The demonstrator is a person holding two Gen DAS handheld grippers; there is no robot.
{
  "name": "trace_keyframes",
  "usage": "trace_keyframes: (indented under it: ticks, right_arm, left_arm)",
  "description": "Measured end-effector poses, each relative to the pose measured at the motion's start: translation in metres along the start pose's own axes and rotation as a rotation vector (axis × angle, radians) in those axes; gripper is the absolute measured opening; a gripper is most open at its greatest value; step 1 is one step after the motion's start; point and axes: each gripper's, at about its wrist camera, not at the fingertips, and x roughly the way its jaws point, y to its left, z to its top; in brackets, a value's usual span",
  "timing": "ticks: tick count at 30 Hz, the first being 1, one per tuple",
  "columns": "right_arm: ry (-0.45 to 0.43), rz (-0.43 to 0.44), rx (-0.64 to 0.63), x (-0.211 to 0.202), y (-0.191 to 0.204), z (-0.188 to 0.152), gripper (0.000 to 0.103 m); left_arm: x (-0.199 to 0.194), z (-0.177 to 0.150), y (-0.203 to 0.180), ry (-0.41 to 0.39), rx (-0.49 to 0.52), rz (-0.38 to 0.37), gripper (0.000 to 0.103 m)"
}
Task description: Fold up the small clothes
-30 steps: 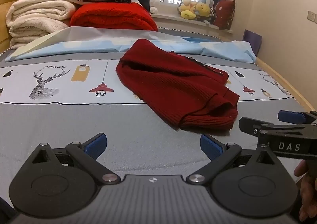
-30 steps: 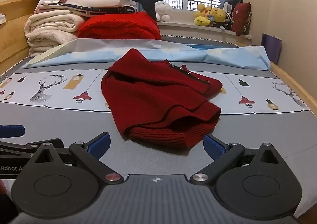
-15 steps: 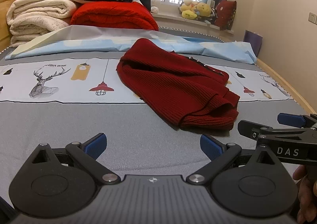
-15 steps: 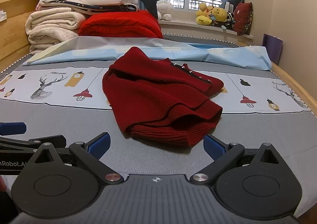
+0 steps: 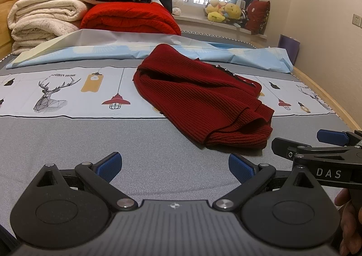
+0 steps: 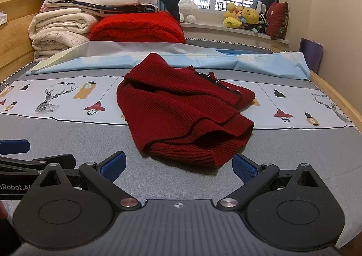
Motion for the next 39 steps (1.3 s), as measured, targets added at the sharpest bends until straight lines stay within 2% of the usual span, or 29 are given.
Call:
trace_keyframes:
  ticks: [36, 39]
  right_arm:
    - [0.002, -0.001, 0.000, -0.0002, 0.0012, 0.0007, 0.100]
    - [-0.014, -0.002, 0.006, -0.0013, 0.0003, 0.0012, 0.099]
  left_arm:
    - [-0.0001, -0.0005, 0.0003, -0.007, 0.000, -0.002, 0.101]
    - [-0.0032, -0.0025, -0.0014, -0.048, 0.026, 0.007, 0.095]
